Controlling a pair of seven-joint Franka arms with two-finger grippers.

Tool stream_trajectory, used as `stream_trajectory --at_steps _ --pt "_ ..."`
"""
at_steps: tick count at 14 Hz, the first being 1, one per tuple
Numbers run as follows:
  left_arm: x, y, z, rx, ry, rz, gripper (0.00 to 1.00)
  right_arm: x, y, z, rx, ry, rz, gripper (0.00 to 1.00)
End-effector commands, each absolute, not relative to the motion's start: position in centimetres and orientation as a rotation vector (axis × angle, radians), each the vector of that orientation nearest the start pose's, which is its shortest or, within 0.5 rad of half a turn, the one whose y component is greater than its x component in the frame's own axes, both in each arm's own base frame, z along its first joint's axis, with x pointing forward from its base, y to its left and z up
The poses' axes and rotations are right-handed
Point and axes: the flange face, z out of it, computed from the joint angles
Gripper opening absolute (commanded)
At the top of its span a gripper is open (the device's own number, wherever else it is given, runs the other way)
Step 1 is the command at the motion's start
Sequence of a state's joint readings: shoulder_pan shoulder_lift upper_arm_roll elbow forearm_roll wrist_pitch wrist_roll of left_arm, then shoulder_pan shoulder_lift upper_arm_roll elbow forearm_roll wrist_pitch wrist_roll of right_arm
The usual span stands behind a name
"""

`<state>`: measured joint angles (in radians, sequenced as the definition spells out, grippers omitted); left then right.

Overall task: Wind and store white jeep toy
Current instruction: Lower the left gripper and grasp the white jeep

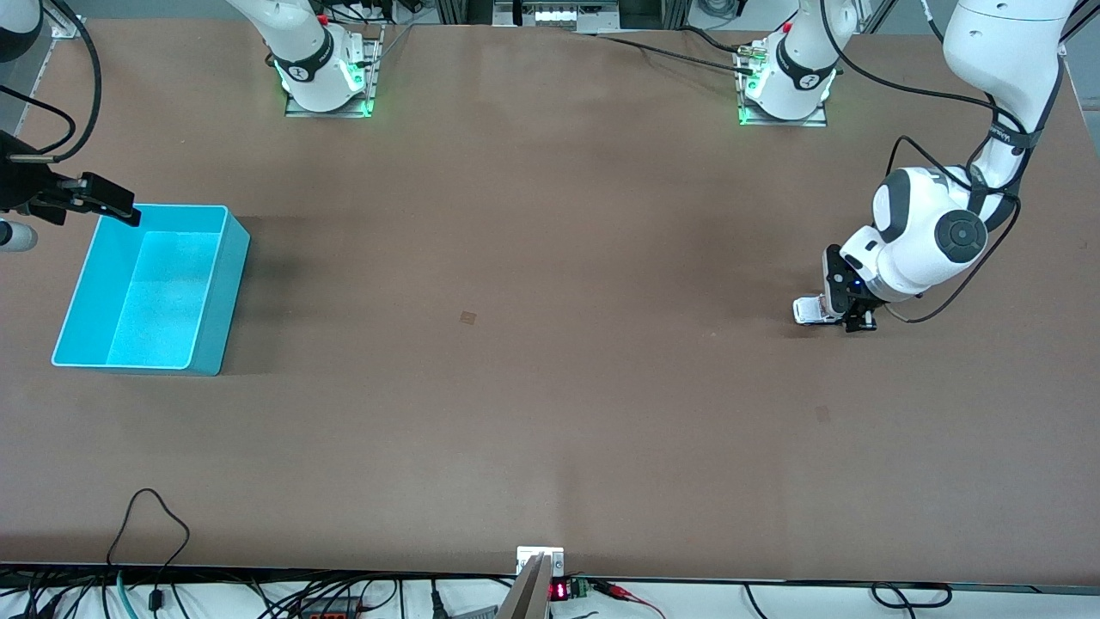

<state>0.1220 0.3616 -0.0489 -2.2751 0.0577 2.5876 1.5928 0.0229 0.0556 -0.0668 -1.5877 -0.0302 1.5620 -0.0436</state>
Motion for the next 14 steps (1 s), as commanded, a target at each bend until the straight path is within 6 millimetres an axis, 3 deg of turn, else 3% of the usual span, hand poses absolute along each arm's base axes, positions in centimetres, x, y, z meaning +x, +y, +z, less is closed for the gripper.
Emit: stream_trajectory --at_steps 1,8,14 --pt "52.7 3.9 19.2 -2.219 2.252 0.066 0.41 56.3 -2.2 59.2 -3.169 0.009 0.123 1.00" --pt "52.6 4.1 19.0 -2.216 2.262 0.072 0.19 56.5 -2.4 58.8 -3.166 0.016 0.130 1.00" --pt "52.4 5.1 18.1 -2.248 2.250 0.087 0.10 56.1 -2.7 58.3 -3.162 0.027 0.203 1.00"
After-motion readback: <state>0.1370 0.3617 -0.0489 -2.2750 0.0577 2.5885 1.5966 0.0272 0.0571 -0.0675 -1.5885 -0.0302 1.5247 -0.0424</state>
